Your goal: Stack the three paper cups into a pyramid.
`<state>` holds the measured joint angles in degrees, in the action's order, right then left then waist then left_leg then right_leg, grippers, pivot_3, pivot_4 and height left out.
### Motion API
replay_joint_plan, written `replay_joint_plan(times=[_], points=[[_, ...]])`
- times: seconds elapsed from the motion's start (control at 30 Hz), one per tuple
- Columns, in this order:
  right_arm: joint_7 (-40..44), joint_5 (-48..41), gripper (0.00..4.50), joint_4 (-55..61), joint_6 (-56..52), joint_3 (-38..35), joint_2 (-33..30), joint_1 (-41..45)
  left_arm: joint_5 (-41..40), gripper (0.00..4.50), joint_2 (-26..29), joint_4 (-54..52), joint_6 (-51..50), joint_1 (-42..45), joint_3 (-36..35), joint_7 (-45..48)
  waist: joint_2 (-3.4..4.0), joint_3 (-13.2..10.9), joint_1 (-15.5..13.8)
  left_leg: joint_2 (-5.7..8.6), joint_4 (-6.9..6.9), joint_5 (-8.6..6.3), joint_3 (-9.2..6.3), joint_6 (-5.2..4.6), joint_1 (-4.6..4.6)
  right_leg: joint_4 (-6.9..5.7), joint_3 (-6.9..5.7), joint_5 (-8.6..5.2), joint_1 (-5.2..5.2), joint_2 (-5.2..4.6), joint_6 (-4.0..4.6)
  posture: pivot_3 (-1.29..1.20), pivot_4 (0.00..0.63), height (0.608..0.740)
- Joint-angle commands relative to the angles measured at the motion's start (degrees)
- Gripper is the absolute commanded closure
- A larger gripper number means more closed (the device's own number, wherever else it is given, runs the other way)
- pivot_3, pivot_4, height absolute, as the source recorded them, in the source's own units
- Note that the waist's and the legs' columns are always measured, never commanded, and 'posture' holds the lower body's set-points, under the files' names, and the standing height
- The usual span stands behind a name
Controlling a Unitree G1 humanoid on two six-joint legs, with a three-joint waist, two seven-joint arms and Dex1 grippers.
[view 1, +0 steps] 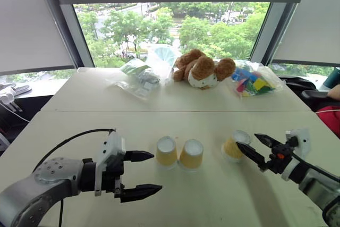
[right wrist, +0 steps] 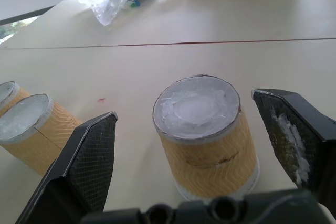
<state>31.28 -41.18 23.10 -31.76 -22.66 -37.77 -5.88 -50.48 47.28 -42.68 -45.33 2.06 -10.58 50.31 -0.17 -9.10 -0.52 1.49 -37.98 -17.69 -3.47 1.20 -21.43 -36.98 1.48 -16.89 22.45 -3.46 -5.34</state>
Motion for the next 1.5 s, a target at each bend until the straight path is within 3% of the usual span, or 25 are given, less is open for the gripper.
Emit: replay_joint_plan(times=[0.03, 0.37, 0.53, 0.73, 0.93, 1.1, 1.5], points=[[1.0, 2.3, 0.00, -1.6, 2.2, 1.1, 0.4, 1.7, 0.7, 0.02, 0.5, -1.4, 2.1, -0.6, -0.4, -0.4, 0.00, 0.0, -0.1, 0.00, 0.00, 0.00, 0.00, 0.00, 0.01, 0.00, 0.00, 0.00, -0.01, 0.00, 0.00, 0.00, 0.150, 0.740], [3.1, 8.1, 0.00, -8.6, 7.0, 4.5, 2.0, 6.1, 1.9, 0.02, 0.4, -1.5, 3.7, -1.0, 0.4, -1.8, 0.02, 0.0, 0.0, 0.00, 0.00, 0.00, 0.01, 0.00, 0.00, 0.00, 0.00, 0.00, 0.01, 0.00, 0.00, 0.00, 0.150, 0.740], [3.6, 9.1, 2.31, -9.5, 7.9, 4.8, 2.8, 7.0, 2.4, 0.00, 0.5, -1.3, 4.0, -1.1, 0.1, -2.0, 0.02, 0.0, 0.0, 0.00, 0.00, 0.00, 0.01, 0.00, 0.01, 0.00, 0.00, 0.00, 0.01, -0.01, 0.00, 0.00, 0.150, 0.740], [5.1, 8.6, 2.36, -5.3, 6.0, 6.6, 0.6, 12.3, 2.5, 0.00, 0.7, 1.7, 4.3, -0.9, -2.2, -2.6, 0.13, -0.1, 0.2, 0.00, 0.00, 0.00, 0.01, 0.01, 0.00, -0.02, 0.00, 0.00, 0.04, -0.01, 0.00, 0.00, 0.150, 0.740], [8.2, 2.1, 2.36, 0.1, -5.7, 13.8, -2.7, 30.8, 1.3, 0.00, 3.2, 5.3, 3.1, 1.2, -4.9, -1.8, 0.26, -0.2, 1.4, -0.02, 0.03, 0.02, 0.00, 0.03, -0.04, -0.16, 0.00, 0.00, 0.19, 0.05, 0.00, 0.00, 0.150, 0.740], [9.6, -2.7, 2.36, 3.3, -14.2, 19.0, -2.3, 39.0, 1.2, 0.00, 3.6, 4.5, 2.8, -0.2, -5.3, -2.4, 0.17, -0.2, 1.0, -0.01, 0.15, 0.01, -0.05, 0.02, -0.19, -0.05, -0.07, 0.00, 0.30, -0.03, 0.00, 0.00, 0.150, 0.740], [11.8, -5.7, 2.36, 3.9, -19.6, 22.3, -1.9, 40.0, 1.1, 0.00, 2.6, 0.4, 2.7, -3.4, -4.7, -5.7, 0.15, -0.2, 1.2, 0.03, -0.05, 0.05, -0.04, 0.09, -0.77, -0.13, -0.05, 0.02, 0.84, -0.11, 0.00, 0.00, 0.150, 0.740]])
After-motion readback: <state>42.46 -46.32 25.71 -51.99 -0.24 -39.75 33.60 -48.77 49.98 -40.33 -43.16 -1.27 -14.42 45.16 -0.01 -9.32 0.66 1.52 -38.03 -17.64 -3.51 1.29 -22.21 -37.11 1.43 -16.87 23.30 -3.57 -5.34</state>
